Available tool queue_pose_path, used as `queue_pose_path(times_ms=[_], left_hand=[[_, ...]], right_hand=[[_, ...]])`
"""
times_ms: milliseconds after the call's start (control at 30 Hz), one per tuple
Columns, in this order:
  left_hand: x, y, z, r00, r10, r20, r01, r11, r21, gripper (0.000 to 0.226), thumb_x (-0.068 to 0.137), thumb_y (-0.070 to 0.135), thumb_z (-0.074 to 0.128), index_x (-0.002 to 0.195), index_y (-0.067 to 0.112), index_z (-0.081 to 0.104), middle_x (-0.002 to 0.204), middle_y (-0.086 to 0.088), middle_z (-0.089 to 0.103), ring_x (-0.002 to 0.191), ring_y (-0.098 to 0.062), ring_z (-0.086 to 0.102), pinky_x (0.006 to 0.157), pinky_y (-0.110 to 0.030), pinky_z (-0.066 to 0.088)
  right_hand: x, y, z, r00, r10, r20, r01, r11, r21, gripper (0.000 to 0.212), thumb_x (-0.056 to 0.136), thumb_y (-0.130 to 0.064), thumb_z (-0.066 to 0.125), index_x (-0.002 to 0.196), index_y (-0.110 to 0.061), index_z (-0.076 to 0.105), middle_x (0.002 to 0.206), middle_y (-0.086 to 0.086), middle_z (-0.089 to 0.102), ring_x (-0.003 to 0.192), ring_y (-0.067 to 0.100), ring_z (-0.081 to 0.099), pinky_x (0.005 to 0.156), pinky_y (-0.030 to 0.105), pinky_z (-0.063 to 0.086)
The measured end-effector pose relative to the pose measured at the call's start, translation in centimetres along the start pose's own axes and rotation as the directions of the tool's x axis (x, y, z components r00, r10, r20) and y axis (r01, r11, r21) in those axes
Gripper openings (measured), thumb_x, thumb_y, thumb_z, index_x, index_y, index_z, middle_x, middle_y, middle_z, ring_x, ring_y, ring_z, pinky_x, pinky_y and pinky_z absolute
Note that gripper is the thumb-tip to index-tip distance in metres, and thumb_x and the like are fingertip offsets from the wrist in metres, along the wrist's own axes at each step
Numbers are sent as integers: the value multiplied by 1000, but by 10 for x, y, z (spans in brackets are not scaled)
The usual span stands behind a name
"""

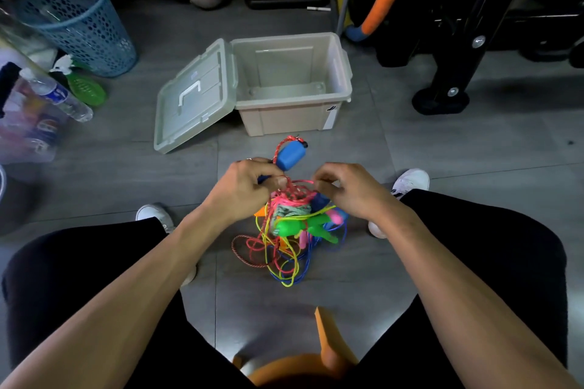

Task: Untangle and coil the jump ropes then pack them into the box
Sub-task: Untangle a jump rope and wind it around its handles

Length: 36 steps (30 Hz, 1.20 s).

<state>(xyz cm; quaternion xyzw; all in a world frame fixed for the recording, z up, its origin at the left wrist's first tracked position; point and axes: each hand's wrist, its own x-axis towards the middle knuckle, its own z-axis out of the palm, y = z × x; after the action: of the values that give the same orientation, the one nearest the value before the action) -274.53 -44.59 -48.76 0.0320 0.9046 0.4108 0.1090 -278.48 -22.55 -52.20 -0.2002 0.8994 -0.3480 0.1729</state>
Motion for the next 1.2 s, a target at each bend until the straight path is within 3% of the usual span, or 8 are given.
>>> queue_pose_path(times_ms=[167,367,467,600,733,867,1000,1200], left_hand=[[-3,-3,-9,999,18,-30,-19,999,-30,15,91,11,65,80,21,69,80,13,61,58,-2,50,57,-12,35],[-11,-4,-24,996,42,-80,-53,988,-142,11,92,10,63,88,9,72,83,-6,65,66,-24,54,60,-30,44],[-16,-1,-24,995,-8,-99,-9,985,-174,11,93,11,61,89,12,72,69,9,64,56,-2,51,54,-15,43],[-11,-20,-28,959,-237,-158,220,968,-120,14,93,21,61,85,23,72,59,6,55,50,-13,48,55,-28,45],[-9,-29,-18,936,-341,-89,346,937,51,21,92,22,60,76,32,69,64,7,57,51,-10,49,53,-19,40],[-5,-22,-12,963,-258,-75,258,966,-14,25,93,19,60,73,32,68,54,11,52,46,-4,42,48,-14,36],[-2,-17,-18,983,-123,-138,113,991,-76,14,93,19,61,85,23,72,72,-14,64,65,-34,55,61,-38,49],[-6,-25,-27,968,-146,-205,129,987,-93,18,93,19,61,83,31,71,66,3,60,63,-25,55,60,-38,50]], right_hand=[[-1,14,15,968,226,104,-215,970,-110,39,90,-31,63,125,-14,56,128,8,59,116,23,56,97,35,46],[4,-6,34,970,180,164,-165,982,-96,71,87,-47,65,146,-20,37,141,6,44,129,21,44,106,36,40],[9,-5,43,981,170,93,-158,979,-131,48,84,-38,69,127,-19,56,119,9,61,112,25,58,92,34,48],[11,-2,35,970,209,-126,-223,969,-109,17,88,-22,63,101,-11,67,98,13,70,92,31,65,77,34,51],[8,-7,15,860,250,-445,-227,968,105,11,79,-21,69,85,-12,66,82,5,68,75,22,61,66,32,48],[2,0,18,909,274,-314,-282,959,21,17,75,-19,72,86,-10,61,90,7,62,79,25,59,69,33,46],[3,4,39,950,261,-171,-275,959,-65,16,79,-12,65,85,-12,51,90,11,54,84,33,59,65,32,41],[2,15,44,891,408,-200,-440,884,-159,31,82,-18,64,105,-5,48,107,16,52,89,38,60,66,30,37]])
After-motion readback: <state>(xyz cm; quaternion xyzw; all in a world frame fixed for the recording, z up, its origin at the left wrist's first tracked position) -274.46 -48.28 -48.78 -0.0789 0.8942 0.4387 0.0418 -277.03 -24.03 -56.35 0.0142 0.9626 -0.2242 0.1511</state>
